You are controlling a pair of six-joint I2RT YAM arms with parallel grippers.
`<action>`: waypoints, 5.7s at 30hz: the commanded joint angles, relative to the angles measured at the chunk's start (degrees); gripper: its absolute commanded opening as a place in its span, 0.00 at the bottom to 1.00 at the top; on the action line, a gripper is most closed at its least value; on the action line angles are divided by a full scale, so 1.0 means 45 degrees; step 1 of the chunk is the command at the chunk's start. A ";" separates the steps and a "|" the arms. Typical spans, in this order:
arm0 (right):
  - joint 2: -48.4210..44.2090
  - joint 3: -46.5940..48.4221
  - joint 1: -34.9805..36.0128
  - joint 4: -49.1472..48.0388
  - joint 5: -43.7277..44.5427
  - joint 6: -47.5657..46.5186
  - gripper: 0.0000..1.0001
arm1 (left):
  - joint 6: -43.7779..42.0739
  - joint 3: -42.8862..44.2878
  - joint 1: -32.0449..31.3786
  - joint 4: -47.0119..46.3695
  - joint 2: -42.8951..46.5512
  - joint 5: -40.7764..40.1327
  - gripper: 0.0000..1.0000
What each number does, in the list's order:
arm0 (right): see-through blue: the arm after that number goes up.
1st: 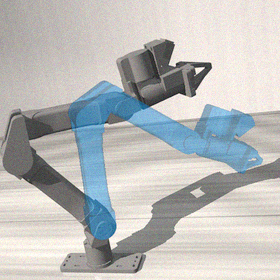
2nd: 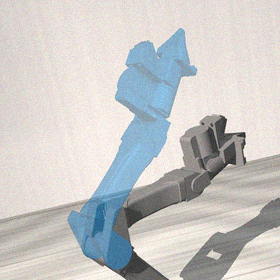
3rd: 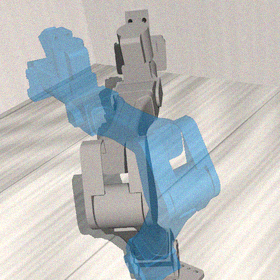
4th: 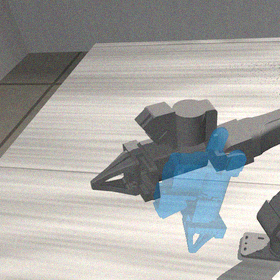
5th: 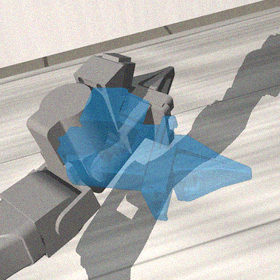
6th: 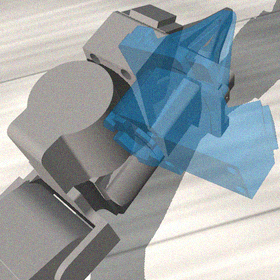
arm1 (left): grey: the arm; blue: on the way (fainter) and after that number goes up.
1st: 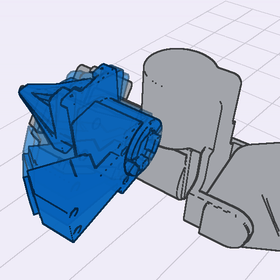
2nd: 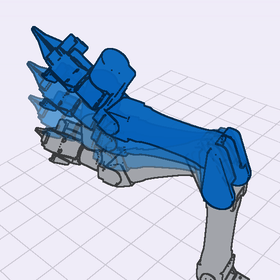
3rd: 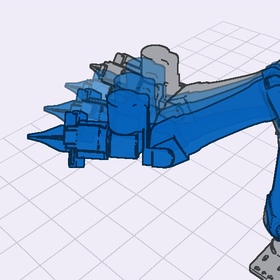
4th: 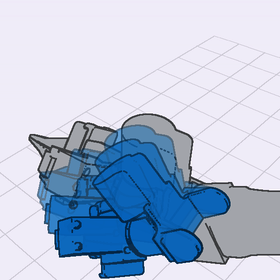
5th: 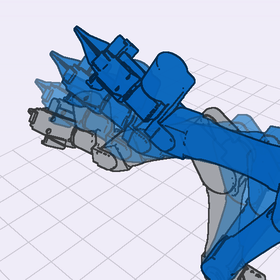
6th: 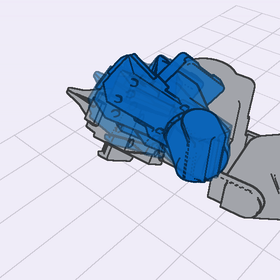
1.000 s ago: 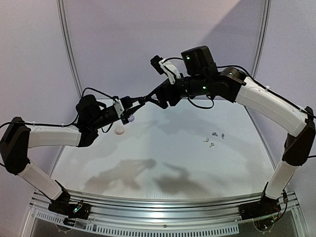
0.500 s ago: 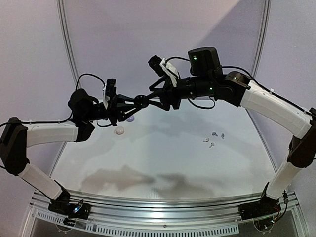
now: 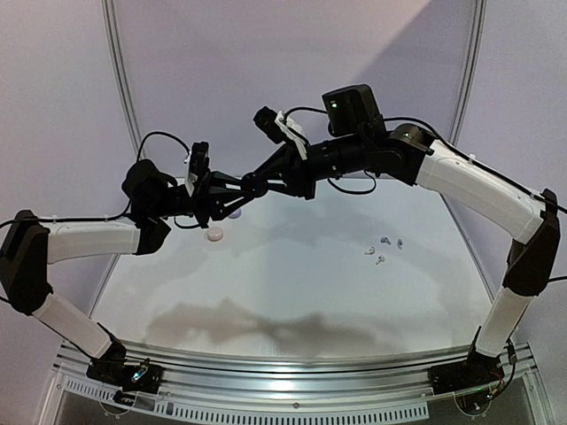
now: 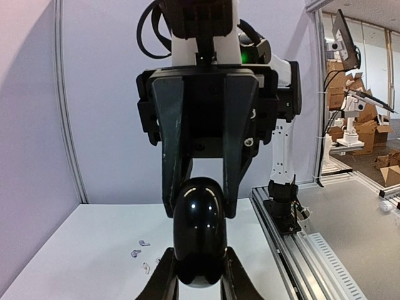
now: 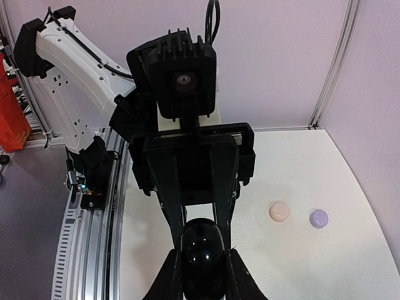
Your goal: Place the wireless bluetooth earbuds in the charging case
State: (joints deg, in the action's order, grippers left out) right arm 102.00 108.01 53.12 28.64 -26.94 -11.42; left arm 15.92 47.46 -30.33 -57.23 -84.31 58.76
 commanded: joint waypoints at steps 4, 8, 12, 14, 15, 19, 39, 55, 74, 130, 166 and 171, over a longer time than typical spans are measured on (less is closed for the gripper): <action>0.0489 0.0315 -0.0066 0.0900 0.0334 -0.0136 0.31 | 0.0098 0.0175 -0.0147 -0.0172 0.0196 -0.0255 0.00; 0.0508 0.0330 -0.0065 0.0871 0.0446 -0.0233 0.31 | 0.0075 0.0175 -0.0136 -0.0173 0.0182 -0.0283 0.00; 0.0518 0.0371 -0.0051 0.0810 0.0556 -0.0237 0.18 | 0.0037 0.0175 -0.0136 -0.0127 0.0184 -0.0304 0.00; 0.0503 0.0382 -0.0052 0.0788 0.0530 -0.0269 0.14 | 0.0000 0.0173 -0.0136 -0.0085 0.0182 -0.0305 0.00; 0.0489 0.0409 -0.0058 0.0752 0.0522 -0.0274 0.12 | -0.0030 0.0163 -0.0136 -0.0071 0.0182 -0.0331 0.00; 0.0481 0.0394 -0.0066 0.0583 0.0640 -0.0229 0.02 | -0.0179 0.0122 -0.0136 0.0150 0.0179 -0.0593 0.02; 0.4474 -0.1625 -0.4943 -0.0690 -0.1541 1.0644 0.00 | -0.4195 -0.0744 -0.0194 0.4319 0.1021 -0.9143 0.99; 0.7738 -0.0978 -0.5852 0.1142 -0.2690 1.0463 0.21 | -0.4321 -0.0878 -0.0194 0.4342 0.1020 -0.8767 0.99; 0.5725 0.1074 -0.6017 0.3436 0.2298 0.8016 0.99 | -0.5434 0.0415 0.0008 0.7673 0.0154 -0.8854 0.99; 0.2793 -0.0544 -0.4797 0.1885 0.3535 0.5702 0.99 | -1.2670 1.9989 0.3609 2.4017 -1.5517 -0.8163 0.30; 0.1757 -0.0684 -0.2403 -0.2720 -0.1219 0.7156 0.90 | -2.1118 1.1184 -0.0231 2.0052 -0.3870 -0.7094 0.08; 0.2314 -0.0430 -0.2352 -0.2673 -0.0431 0.7283 0.80 | -2.1164 1.0924 -0.0292 2.0079 -0.3594 -0.6938 0.08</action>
State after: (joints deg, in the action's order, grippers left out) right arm 110.19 105.27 41.98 17.67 -30.59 20.80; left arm -78.70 97.89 -30.79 34.41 -102.87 27.59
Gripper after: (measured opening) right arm 0.827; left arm 0.506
